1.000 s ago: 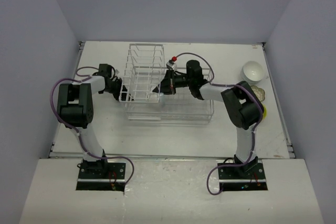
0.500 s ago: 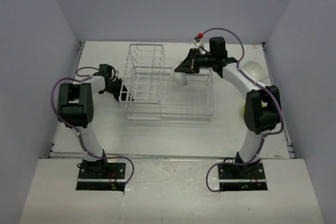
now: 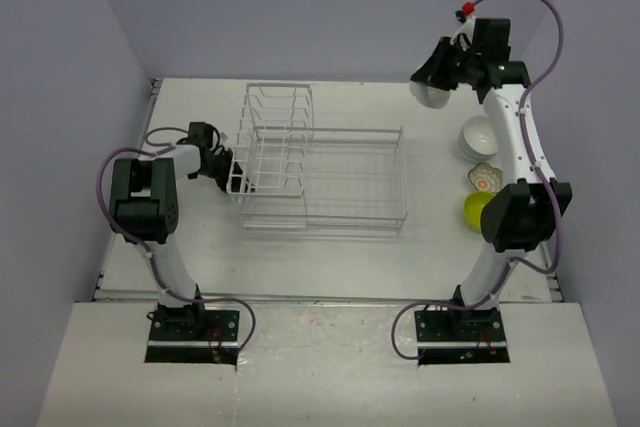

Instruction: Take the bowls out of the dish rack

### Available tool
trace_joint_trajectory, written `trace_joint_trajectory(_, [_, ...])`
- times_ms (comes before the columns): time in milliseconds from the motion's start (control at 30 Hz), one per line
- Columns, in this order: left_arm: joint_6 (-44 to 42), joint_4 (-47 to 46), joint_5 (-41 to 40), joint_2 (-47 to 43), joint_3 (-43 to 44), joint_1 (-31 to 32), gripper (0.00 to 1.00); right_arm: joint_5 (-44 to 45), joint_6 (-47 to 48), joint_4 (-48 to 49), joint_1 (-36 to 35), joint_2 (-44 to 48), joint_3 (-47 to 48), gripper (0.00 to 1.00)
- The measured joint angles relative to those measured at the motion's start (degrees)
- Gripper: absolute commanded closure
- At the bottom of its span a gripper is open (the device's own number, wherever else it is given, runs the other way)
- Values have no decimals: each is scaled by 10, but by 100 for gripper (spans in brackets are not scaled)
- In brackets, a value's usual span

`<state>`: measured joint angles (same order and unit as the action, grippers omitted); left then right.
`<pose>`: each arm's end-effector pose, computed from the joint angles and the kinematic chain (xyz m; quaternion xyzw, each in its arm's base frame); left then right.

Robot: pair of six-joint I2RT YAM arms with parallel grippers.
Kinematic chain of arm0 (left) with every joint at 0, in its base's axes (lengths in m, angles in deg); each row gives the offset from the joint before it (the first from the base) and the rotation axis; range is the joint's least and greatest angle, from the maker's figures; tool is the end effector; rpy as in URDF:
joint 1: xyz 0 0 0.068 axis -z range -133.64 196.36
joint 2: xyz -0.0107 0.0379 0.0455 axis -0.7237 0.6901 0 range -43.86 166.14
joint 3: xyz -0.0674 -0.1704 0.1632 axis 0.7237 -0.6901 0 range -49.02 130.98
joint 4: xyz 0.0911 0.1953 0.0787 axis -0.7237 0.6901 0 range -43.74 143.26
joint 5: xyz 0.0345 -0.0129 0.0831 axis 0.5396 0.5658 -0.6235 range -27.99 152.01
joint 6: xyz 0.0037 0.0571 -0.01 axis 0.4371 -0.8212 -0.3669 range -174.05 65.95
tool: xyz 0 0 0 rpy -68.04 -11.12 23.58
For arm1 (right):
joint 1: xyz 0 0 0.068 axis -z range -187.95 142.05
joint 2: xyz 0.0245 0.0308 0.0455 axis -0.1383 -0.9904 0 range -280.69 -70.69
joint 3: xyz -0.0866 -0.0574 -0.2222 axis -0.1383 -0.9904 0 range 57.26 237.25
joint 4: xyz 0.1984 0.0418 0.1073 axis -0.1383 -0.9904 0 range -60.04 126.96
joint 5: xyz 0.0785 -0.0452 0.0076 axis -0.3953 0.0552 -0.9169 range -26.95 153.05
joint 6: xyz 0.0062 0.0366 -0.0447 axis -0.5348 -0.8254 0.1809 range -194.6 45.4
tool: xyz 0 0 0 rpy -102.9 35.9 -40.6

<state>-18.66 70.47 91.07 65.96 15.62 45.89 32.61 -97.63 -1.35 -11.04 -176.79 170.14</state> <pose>0.3298 -0.0174 0.1248 -0.2505 0.9199 -0.2875 0.0912 0.3790 0.0416 0.3667 0.0194 0.8515 0.3296 0.4073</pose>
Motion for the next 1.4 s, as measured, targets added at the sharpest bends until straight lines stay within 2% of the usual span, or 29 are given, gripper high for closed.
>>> trace_joint_trajectory(233, [0,-3,1,0,0,0,100,210,61,-78,71,-24,6,100])
trace_joint_trajectory(433, [0,-10,2,0,-1,0,100,307,86,-104,80,-64,1,100])
trace_joint_trajectory(867, [1,-20,16,9,-2,0,100,400,92,-106,82,-143,7,100])
trace_joint_trajectory(1400, [2,-19,24,19,8,0,100,417,92,-108,91,-206,35,100])
